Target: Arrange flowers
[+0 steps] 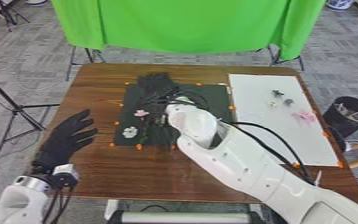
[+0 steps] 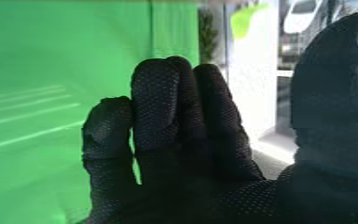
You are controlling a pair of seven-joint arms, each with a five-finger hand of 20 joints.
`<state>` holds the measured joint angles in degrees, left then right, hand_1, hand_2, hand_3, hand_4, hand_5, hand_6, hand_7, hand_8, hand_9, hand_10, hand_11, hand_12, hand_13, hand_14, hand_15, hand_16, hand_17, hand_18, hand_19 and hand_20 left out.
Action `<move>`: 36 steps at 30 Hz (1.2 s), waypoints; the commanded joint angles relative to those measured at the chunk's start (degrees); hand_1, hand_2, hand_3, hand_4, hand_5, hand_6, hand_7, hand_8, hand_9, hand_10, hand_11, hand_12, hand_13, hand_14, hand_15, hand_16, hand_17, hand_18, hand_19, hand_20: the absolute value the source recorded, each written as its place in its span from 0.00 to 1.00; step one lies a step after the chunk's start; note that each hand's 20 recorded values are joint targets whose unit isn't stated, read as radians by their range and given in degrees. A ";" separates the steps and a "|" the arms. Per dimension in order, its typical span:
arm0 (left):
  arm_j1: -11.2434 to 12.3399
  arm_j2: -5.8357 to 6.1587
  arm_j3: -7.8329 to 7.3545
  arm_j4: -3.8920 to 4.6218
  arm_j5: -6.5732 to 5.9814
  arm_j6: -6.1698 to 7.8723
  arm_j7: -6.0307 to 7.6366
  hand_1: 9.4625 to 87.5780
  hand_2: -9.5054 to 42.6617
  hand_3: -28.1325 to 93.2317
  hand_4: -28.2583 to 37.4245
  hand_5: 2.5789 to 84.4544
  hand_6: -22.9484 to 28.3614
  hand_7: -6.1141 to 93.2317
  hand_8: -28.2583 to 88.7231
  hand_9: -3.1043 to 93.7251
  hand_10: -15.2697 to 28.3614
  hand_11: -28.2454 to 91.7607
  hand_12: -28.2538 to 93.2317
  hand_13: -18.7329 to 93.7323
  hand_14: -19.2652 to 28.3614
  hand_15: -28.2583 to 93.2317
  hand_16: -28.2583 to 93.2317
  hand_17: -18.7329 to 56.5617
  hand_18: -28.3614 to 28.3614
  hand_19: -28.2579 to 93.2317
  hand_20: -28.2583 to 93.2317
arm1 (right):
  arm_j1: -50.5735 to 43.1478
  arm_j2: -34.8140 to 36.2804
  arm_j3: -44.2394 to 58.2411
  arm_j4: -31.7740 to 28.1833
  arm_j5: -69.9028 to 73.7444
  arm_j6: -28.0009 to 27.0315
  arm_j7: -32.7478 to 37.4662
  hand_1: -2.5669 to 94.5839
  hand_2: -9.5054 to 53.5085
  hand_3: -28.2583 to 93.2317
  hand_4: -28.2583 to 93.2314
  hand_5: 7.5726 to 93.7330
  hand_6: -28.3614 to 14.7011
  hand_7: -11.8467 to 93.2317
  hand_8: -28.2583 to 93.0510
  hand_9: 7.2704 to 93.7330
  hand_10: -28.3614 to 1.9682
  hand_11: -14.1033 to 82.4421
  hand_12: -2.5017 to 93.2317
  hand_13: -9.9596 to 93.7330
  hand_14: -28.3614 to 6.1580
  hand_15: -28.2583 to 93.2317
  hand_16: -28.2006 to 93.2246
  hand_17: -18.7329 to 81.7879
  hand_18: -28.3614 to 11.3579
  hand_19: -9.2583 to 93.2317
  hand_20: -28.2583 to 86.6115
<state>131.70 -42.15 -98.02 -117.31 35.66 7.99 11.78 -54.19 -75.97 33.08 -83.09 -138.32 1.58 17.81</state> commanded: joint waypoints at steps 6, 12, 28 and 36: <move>4.59 -1.80 -1.79 -1.25 -1.14 2.12 1.27 0.21 0.19 0.81 0.06 0.29 0.50 0.27 0.15 0.28 0.63 0.40 0.36 0.35 0.75 0.49 0.23 0.12 0.91 0.60 0.30 | -8.34 23.02 14.55 -10.54 0.74 -3.44 3.00 0.30 0.00 0.96 0.00 0.34 0.57 0.46 0.10 0.42 0.50 0.45 0.25 0.55 0.54 0.86 0.42 0.41 0.22 0.92 0.69; 5.84 -1.99 -2.42 -1.64 -1.25 2.36 1.73 0.21 0.19 0.81 0.06 0.29 0.50 0.27 0.15 0.28 0.63 0.40 0.36 0.35 0.76 0.49 0.23 0.12 0.91 0.60 0.30 | -16.99 32.70 21.82 -15.05 1.86 -3.54 6.36 0.29 0.00 0.96 0.00 0.33 0.55 0.45 0.11 0.41 0.48 0.43 0.25 0.54 0.53 0.86 0.42 0.41 0.22 0.91 0.69; 6.76 -3.05 -3.35 -1.73 -0.53 1.59 0.69 0.21 0.19 0.81 0.06 0.29 0.50 0.27 0.15 0.28 0.63 0.40 0.36 0.35 0.76 0.49 0.23 0.12 0.91 0.60 0.30 | -41.11 39.07 45.59 -19.88 4.60 -7.58 15.01 0.28 0.00 0.96 0.00 0.32 0.54 0.43 0.12 0.41 0.46 0.39 0.25 0.53 0.52 0.84 0.40 0.40 0.21 0.90 0.70; 6.69 -3.25 -3.39 -1.67 -0.32 1.21 0.39 0.21 0.18 0.81 0.06 0.29 0.50 0.27 0.15 0.28 0.63 0.40 0.36 0.35 0.76 0.49 0.23 0.12 0.91 0.60 0.30 | -45.16 39.96 46.51 -19.78 3.06 -6.17 14.59 0.27 0.00 0.95 0.00 0.35 0.54 0.44 0.12 0.42 0.48 0.40 0.25 0.54 0.53 0.85 0.40 0.40 0.20 0.90 0.70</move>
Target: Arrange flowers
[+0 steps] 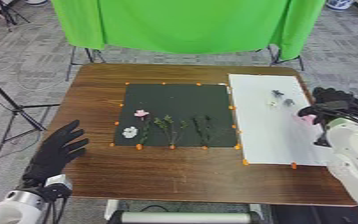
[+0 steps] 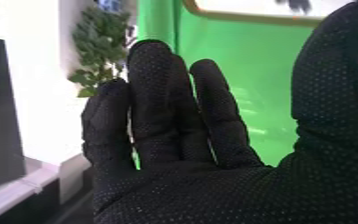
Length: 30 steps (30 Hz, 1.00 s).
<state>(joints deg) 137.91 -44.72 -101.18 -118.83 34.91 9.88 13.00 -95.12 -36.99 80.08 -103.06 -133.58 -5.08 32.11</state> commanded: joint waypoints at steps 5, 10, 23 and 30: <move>0.06 -0.65 -0.05 0.03 0.53 -0.73 -1.00 0.21 0.19 0.81 0.06 0.29 0.50 0.27 0.15 0.28 0.63 0.40 0.36 0.35 0.76 0.49 0.23 0.12 0.91 0.60 0.30 | -4.36 1.54 -1.77 1.57 -2.54 2.31 0.63 0.27 0.00 0.95 0.00 0.38 0.56 0.44 0.11 0.46 0.51 0.41 0.25 0.56 0.54 0.84 0.41 0.41 0.20 0.90 0.70; -0.02 -0.70 0.04 0.08 0.58 -0.97 -1.03 0.21 0.19 0.81 0.06 0.29 0.50 0.27 0.15 0.28 0.63 0.40 0.36 0.35 0.76 0.49 0.23 0.12 0.91 0.60 0.30 | -1.63 3.47 -8.66 6.97 -8.56 14.91 1.31 0.32 0.00 0.95 0.00 0.42 0.60 0.48 0.10 0.53 0.56 0.46 0.25 0.61 0.59 0.84 0.43 0.44 0.21 0.92 0.69; 0.14 -0.80 0.00 0.02 0.48 -0.80 -1.06 0.21 0.19 0.81 0.06 0.29 0.50 0.27 0.15 0.28 0.63 0.40 0.36 0.35 0.75 0.49 0.23 0.12 0.91 0.60 0.30 | 0.64 3.93 -12.00 9.83 -9.52 20.63 1.18 0.52 0.00 0.90 0.00 0.70 0.75 0.59 0.24 0.90 0.80 0.35 0.54 0.80 0.68 0.81 0.49 0.53 0.22 0.97 0.66; 0.03 -0.66 -0.02 0.04 0.45 -0.71 -0.89 0.21 0.19 0.81 0.06 0.29 0.50 0.27 0.15 0.28 0.63 0.40 0.36 0.35 0.76 0.49 0.23 0.12 0.91 0.60 0.30 | 0.88 4.14 -11.88 9.60 -9.88 21.51 0.68 0.52 0.00 0.91 0.00 0.73 0.74 0.58 0.24 0.92 0.82 0.36 0.54 0.81 0.68 0.81 0.49 0.55 0.21 0.97 0.66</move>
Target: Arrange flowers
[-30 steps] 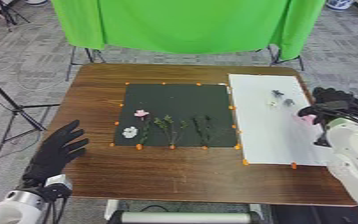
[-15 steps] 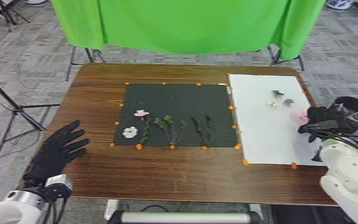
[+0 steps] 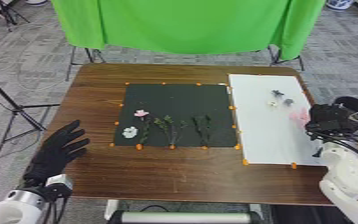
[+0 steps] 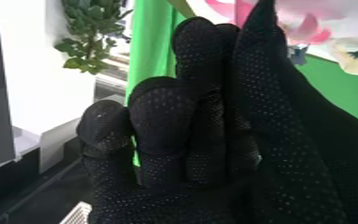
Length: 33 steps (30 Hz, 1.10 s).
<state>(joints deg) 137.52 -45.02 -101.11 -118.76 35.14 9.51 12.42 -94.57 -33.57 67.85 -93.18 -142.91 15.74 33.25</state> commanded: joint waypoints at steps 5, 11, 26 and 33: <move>0.79 -0.32 -0.26 -0.07 0.11 -0.35 0.00 0.21 0.19 0.81 0.06 0.29 0.50 0.27 0.15 0.28 0.63 0.40 0.36 0.35 0.76 0.49 0.23 0.12 0.91 0.60 0.30 | -1.26 0.71 1.98 -2.06 -0.77 2.02 -0.42 0.51 0.00 0.92 0.00 0.74 0.74 0.57 0.26 0.92 0.81 0.36 0.55 0.81 0.68 0.81 0.49 0.55 0.21 0.98 0.66; 0.86 -0.29 -0.40 -0.18 0.02 -0.06 -0.10 0.21 0.19 0.81 0.06 0.29 0.50 0.27 0.15 0.28 0.63 0.40 0.36 0.35 0.76 0.49 0.23 0.12 0.91 0.60 0.30 | -4.73 -0.13 7.28 -6.42 2.84 -2.16 -4.23 0.30 0.01 0.97 0.04 0.50 0.64 0.60 0.15 0.61 0.60 0.59 0.36 0.67 0.56 0.86 0.48 0.48 0.20 0.96 0.69; 0.91 0.12 -0.44 -0.21 -0.18 0.11 0.41 0.21 0.19 0.81 0.06 0.29 0.50 0.27 0.15 0.28 0.63 0.40 0.36 0.35 0.76 0.49 0.23 0.12 0.91 0.60 0.30 | 2.00 -0.44 5.11 -5.86 7.22 -15.76 -4.43 0.19 0.00 0.95 0.05 0.33 0.49 0.39 0.14 0.41 0.41 0.34 0.24 0.54 0.46 0.85 0.42 0.40 0.14 0.89 0.73; 0.85 0.16 -0.42 -0.20 -0.15 0.14 0.30 0.21 0.19 0.81 0.06 0.29 0.50 0.27 0.15 0.28 0.63 0.40 0.36 0.35 0.76 0.49 0.23 0.12 0.91 0.60 0.30 | 5.09 -0.06 2.05 -3.32 7.35 -17.81 -3.65 0.23 0.00 0.96 0.04 0.36 0.50 0.40 0.14 0.46 0.45 0.35 0.24 0.58 0.52 0.85 0.43 0.41 0.15 0.89 0.72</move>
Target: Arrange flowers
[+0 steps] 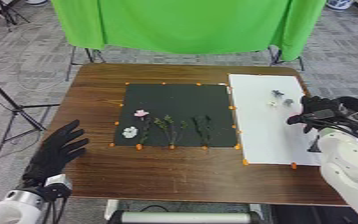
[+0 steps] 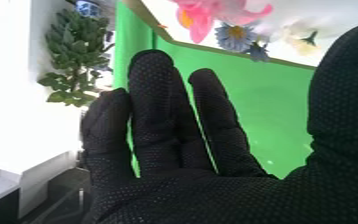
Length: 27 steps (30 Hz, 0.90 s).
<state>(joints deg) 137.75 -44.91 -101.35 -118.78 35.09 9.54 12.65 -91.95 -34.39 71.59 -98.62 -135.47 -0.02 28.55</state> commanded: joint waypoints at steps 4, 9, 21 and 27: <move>0.67 0.03 -0.30 -0.20 -0.08 0.13 -0.03 0.21 0.19 0.81 0.06 0.29 0.50 0.27 0.15 0.28 0.63 0.40 0.36 0.35 0.76 0.49 0.23 0.12 0.91 0.60 0.30 | 3.28 0.56 -1.90 2.37 0.93 -4.57 1.85 0.23 0.00 0.96 0.04 0.39 0.52 0.41 0.13 0.50 0.47 0.37 0.24 0.61 0.54 0.85 0.44 0.42 0.16 0.90 0.72; 0.56 -0.02 -0.25 -0.13 -0.06 -0.01 -0.21 0.21 0.19 0.81 0.06 0.29 0.50 0.27 0.15 0.28 0.63 0.40 0.36 0.35 0.76 0.49 0.23 0.12 0.91 0.60 0.30 | 4.02 0.40 -2.56 3.07 1.50 -5.29 1.86 0.24 0.00 0.96 0.03 0.41 0.54 0.43 0.13 0.54 0.50 0.40 0.25 0.63 0.55 0.86 0.44 0.43 0.16 0.91 0.72; 0.48 -0.11 -0.28 -0.11 -0.05 0.09 -0.52 0.21 0.20 0.81 0.06 0.29 0.50 0.27 0.15 0.28 0.63 0.40 0.36 0.35 0.76 0.49 0.23 0.12 0.91 0.60 0.30 | 4.04 0.91 -4.78 4.25 0.57 4.69 0.61 0.43 0.00 0.93 0.00 0.60 0.70 0.56 0.23 0.85 0.77 0.34 0.45 0.78 0.67 0.82 0.48 0.52 0.20 0.96 0.68; 0.63 -0.22 -0.34 -0.17 -0.04 0.15 -0.56 0.22 0.20 0.81 0.07 0.29 0.50 0.27 0.15 0.28 0.63 0.40 0.36 0.35 0.76 0.49 0.23 0.12 0.91 0.60 0.30 | 3.53 1.11 -4.59 4.44 0.20 7.19 -0.51 0.51 0.00 0.93 0.00 0.74 0.74 0.57 0.24 0.96 0.80 0.34 0.49 0.83 0.69 0.81 0.49 0.56 0.20 0.99 0.67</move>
<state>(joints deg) 137.76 -44.87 -101.41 -118.78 35.08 9.56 12.50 -87.94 -34.05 66.65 -94.17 -133.92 6.18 29.23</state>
